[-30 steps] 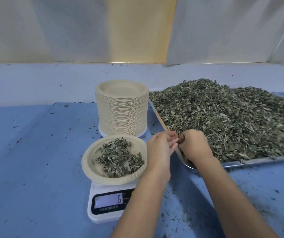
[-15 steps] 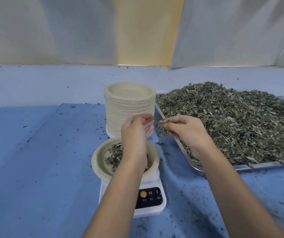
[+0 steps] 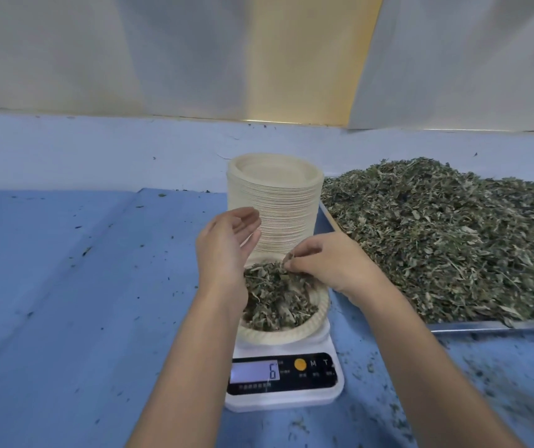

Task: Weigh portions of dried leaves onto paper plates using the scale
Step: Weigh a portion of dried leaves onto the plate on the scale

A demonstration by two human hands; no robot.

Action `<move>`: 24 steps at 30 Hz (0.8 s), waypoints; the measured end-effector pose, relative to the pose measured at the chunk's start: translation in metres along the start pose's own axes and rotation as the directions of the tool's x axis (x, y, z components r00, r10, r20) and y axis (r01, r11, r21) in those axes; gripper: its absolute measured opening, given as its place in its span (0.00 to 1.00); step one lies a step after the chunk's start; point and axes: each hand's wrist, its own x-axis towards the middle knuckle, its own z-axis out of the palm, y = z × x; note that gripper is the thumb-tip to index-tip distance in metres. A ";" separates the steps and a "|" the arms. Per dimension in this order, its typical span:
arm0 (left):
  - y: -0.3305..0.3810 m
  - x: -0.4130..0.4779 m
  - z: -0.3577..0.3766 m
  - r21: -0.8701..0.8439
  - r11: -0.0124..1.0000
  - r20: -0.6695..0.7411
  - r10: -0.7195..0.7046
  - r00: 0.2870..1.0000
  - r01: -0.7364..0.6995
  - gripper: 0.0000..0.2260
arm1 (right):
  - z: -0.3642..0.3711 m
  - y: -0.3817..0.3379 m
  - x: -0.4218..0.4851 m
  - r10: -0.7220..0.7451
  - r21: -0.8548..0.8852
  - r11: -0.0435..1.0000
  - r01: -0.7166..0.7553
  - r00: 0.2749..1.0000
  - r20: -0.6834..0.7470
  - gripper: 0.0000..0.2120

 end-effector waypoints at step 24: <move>0.000 -0.009 0.004 0.036 0.999 0.018 -0.039 0.999 0.038 0.13 | 0.007 -0.007 -0.005 -0.118 0.431 0.892 0.136 0.991 -0.069 0.06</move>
